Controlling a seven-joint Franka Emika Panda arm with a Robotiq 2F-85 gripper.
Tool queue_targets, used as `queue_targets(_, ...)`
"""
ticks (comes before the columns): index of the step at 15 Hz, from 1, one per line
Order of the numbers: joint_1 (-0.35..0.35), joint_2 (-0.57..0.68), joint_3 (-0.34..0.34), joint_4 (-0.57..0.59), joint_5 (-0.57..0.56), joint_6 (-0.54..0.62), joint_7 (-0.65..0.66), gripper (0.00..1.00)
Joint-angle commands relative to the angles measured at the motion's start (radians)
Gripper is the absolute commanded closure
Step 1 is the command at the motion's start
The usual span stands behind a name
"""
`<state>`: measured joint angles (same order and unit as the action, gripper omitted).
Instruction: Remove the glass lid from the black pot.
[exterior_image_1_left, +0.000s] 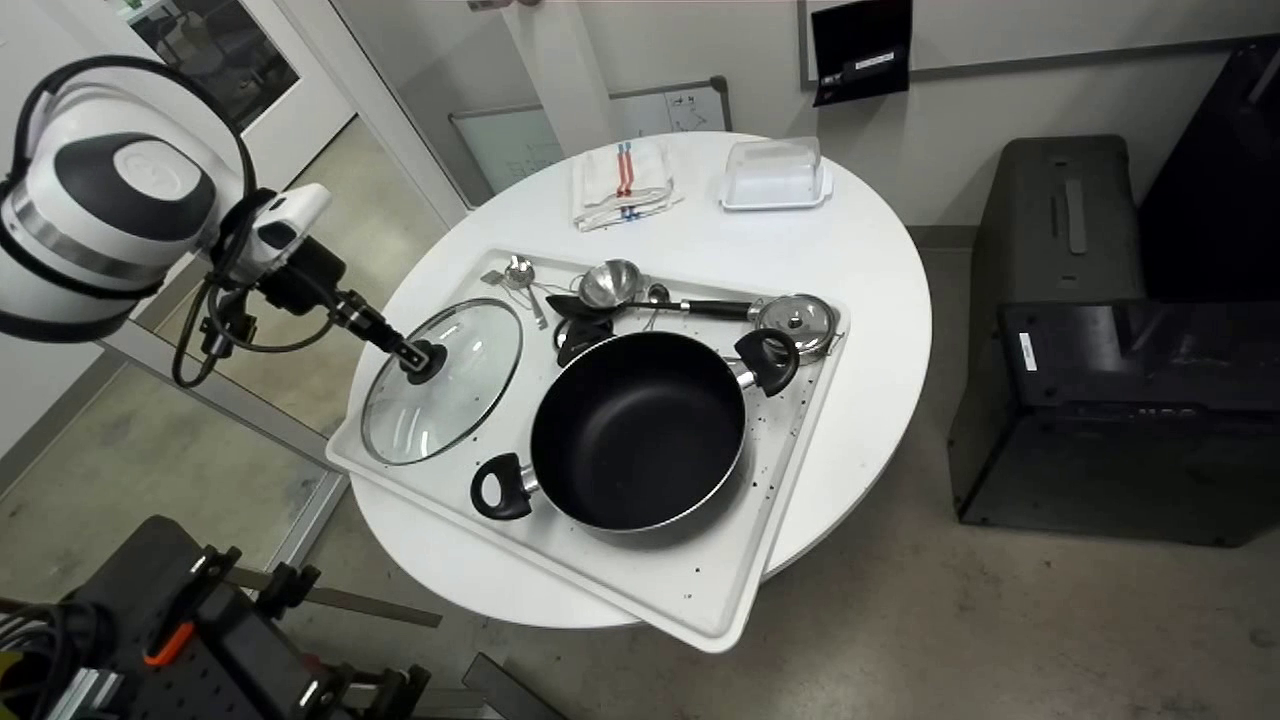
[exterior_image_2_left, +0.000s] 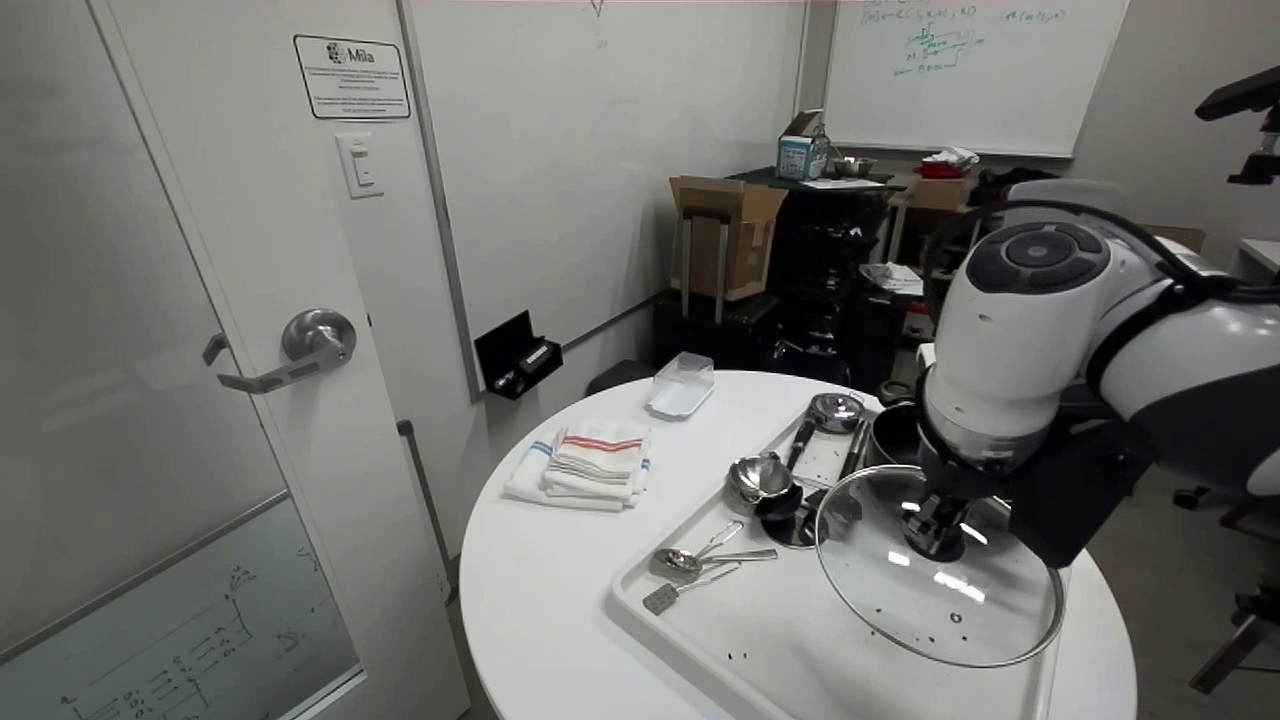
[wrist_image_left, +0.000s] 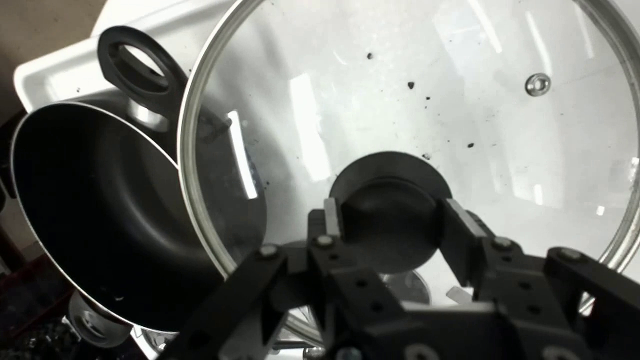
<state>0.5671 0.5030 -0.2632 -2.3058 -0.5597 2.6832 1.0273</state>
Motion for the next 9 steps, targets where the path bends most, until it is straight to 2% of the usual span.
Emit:
queue_targets(1,0.017,0.05,0.008,0.032,-0.072,0.013,0.082,0.76)
queue_targets(9,-0.014,0.211,0.025,0.113,-0.046,0.079,0.056,0.76)
